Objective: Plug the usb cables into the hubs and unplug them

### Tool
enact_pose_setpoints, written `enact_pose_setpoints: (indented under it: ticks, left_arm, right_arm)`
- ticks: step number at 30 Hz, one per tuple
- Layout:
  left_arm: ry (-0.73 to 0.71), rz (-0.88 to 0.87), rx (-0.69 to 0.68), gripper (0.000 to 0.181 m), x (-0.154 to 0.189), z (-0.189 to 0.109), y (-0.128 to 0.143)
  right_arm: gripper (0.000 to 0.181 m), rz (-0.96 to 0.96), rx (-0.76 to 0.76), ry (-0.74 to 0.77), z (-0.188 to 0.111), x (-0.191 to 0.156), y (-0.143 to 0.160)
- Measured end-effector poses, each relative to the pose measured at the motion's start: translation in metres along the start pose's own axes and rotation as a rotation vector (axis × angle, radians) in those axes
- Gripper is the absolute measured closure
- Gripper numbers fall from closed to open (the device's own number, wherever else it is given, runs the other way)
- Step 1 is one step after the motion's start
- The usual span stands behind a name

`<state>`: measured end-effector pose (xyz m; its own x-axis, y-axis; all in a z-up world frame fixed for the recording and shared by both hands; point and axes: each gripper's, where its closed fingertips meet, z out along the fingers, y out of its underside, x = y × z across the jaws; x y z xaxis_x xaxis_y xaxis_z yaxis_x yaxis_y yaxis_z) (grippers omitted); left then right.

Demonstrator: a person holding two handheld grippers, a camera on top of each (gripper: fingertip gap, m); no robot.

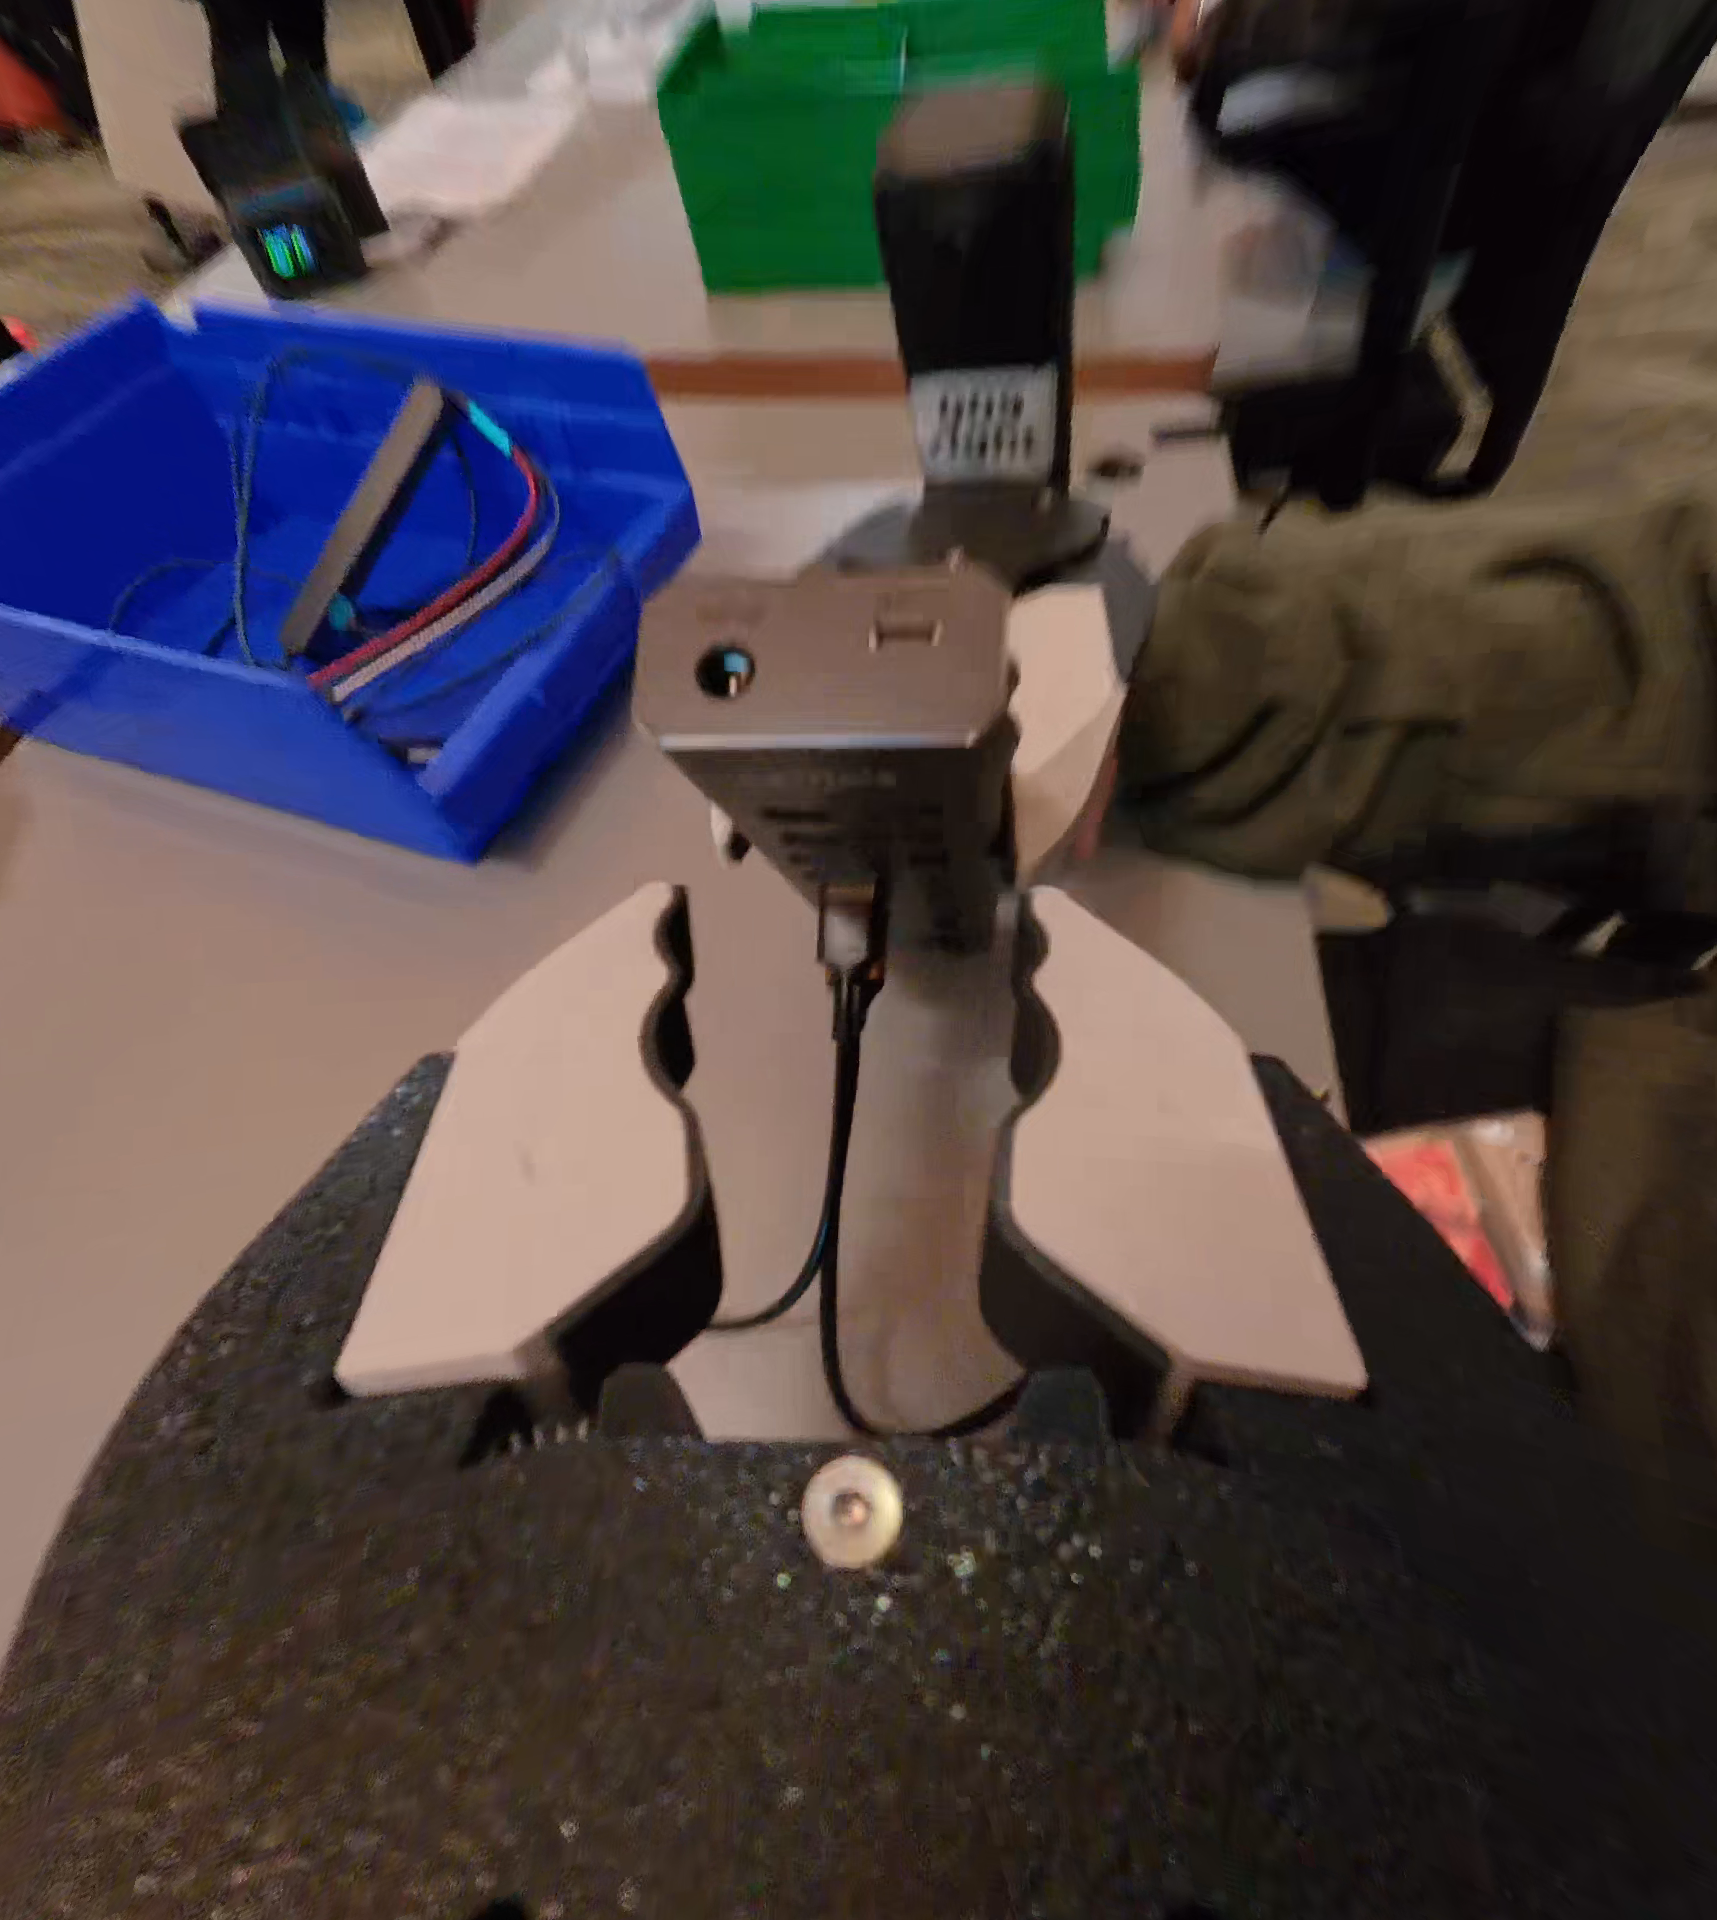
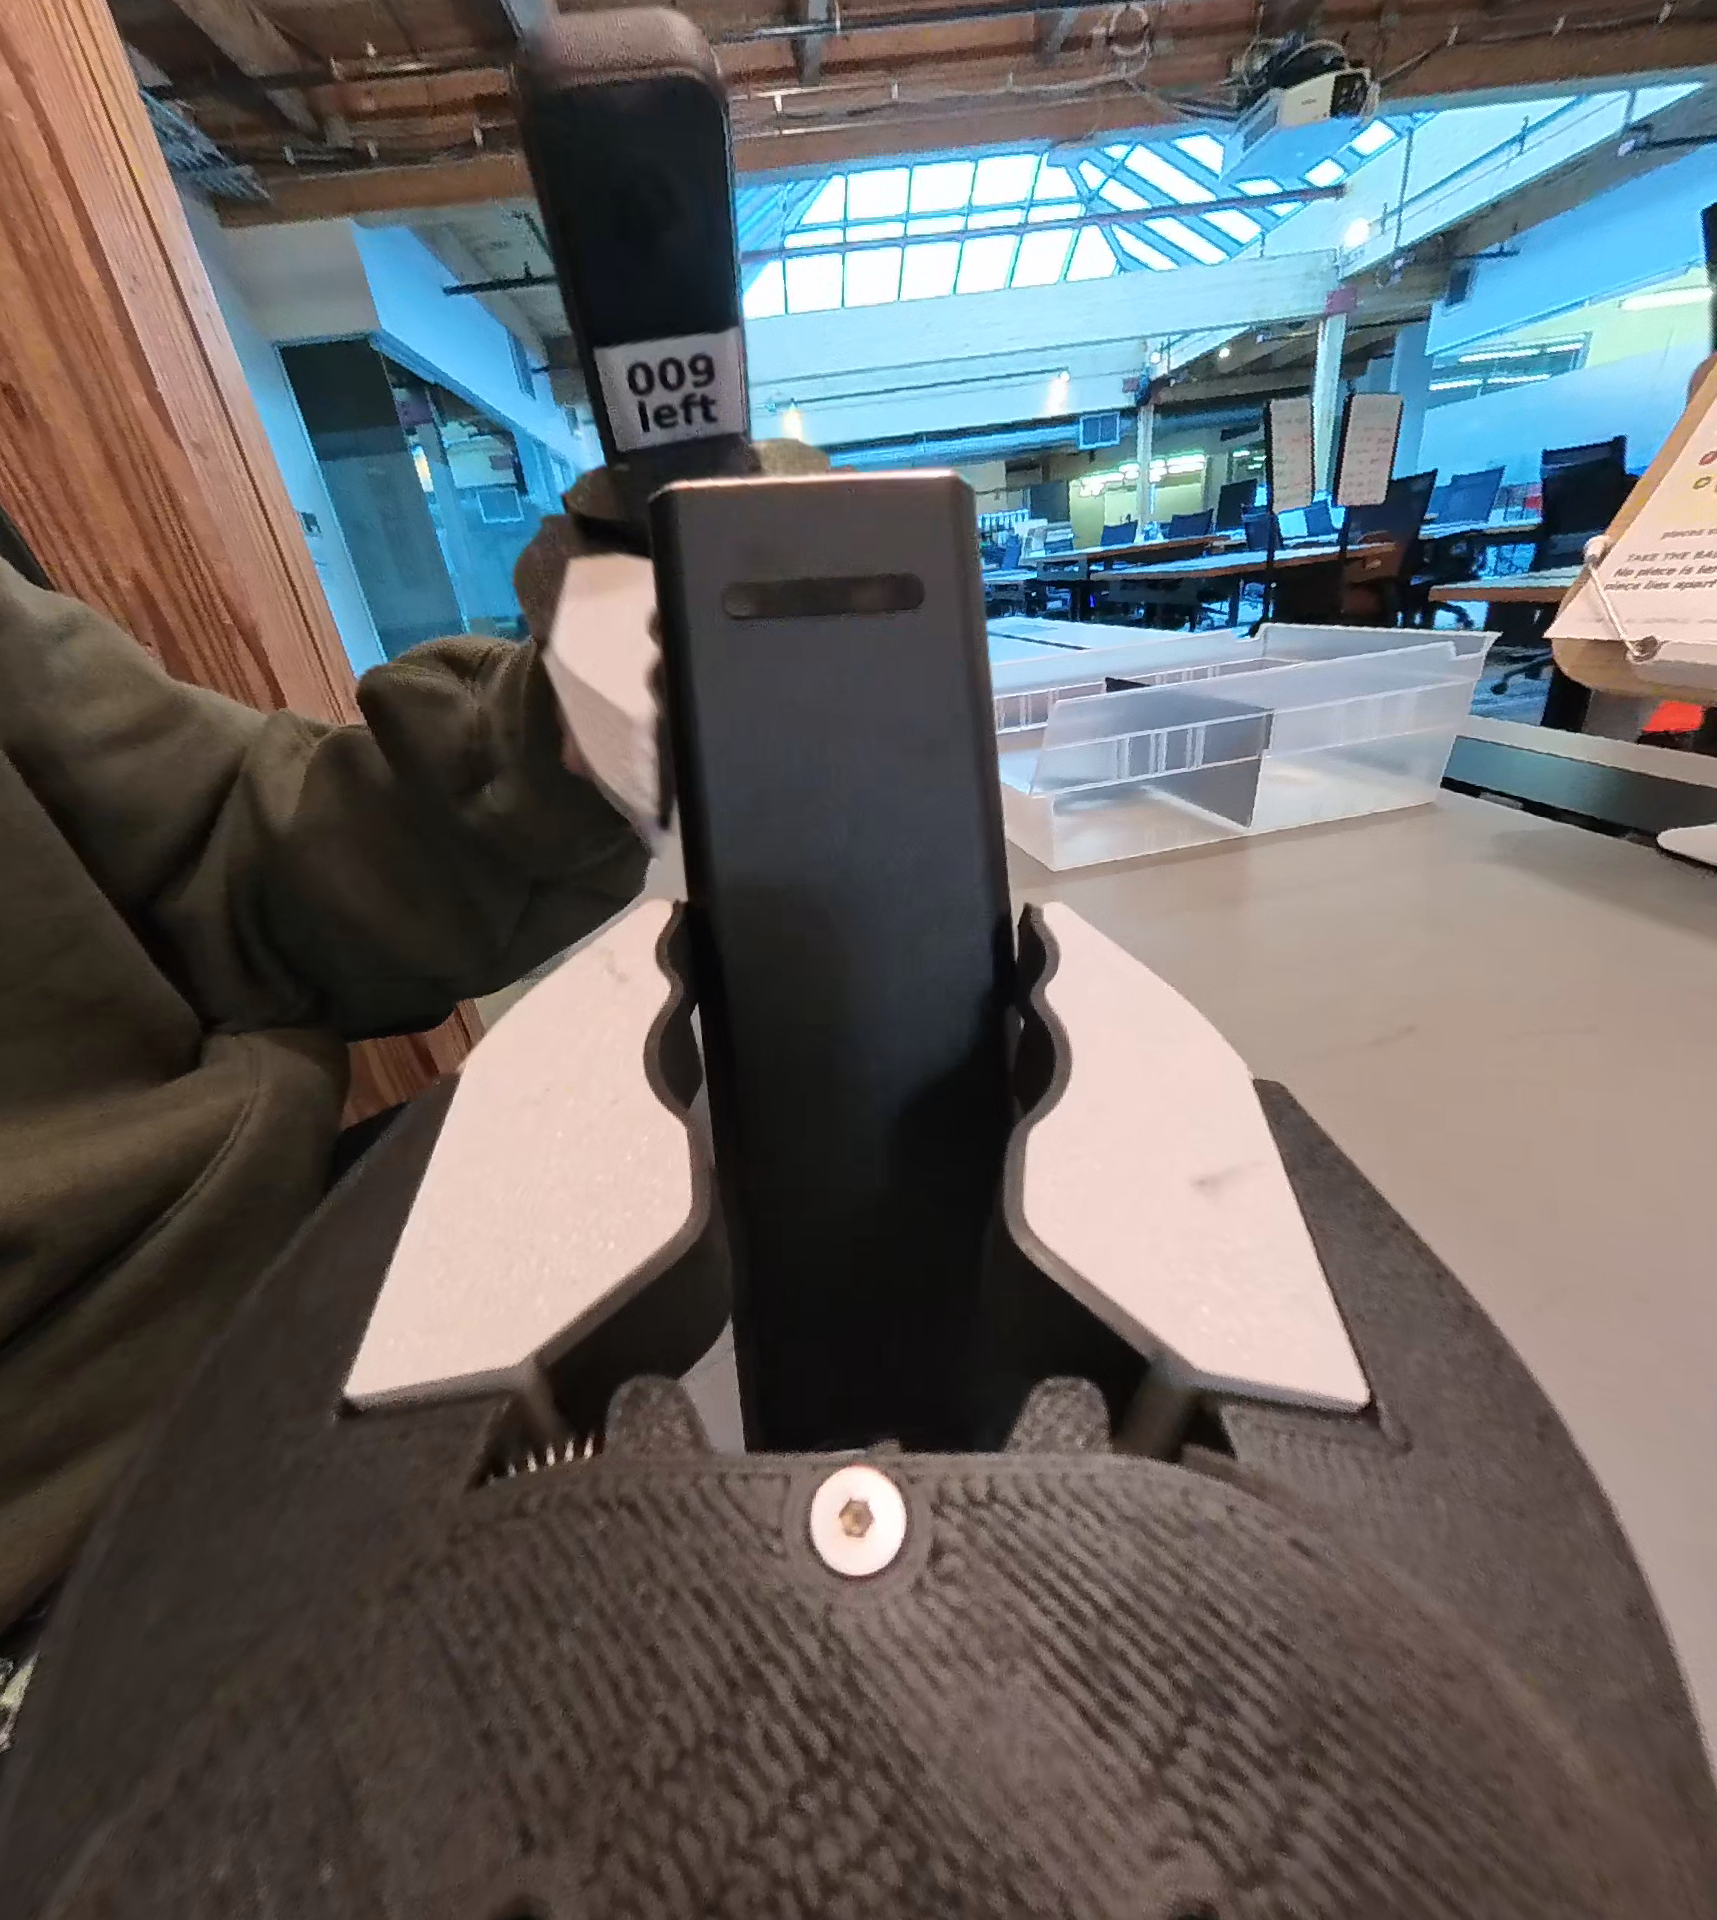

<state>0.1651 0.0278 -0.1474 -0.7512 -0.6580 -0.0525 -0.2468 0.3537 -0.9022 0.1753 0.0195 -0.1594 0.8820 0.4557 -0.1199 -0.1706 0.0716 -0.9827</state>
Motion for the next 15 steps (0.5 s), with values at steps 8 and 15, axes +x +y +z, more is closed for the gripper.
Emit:
enact_pose_setpoints:
  ticks: [8, 15]
  left_arm:
    - [-0.084, 0.036, 0.074, 0.124, -0.002, 0.019, -0.035]
    - [-0.053, 0.106, -0.022, 0.126, -0.003, 0.019, -0.038]
  right_arm:
    - [0.122, -0.020, -0.028, 0.014, 0.003, 0.000, 0.003]
    - [0.121, -0.030, -0.017, 0.062, 0.003, 0.005, 0.002]
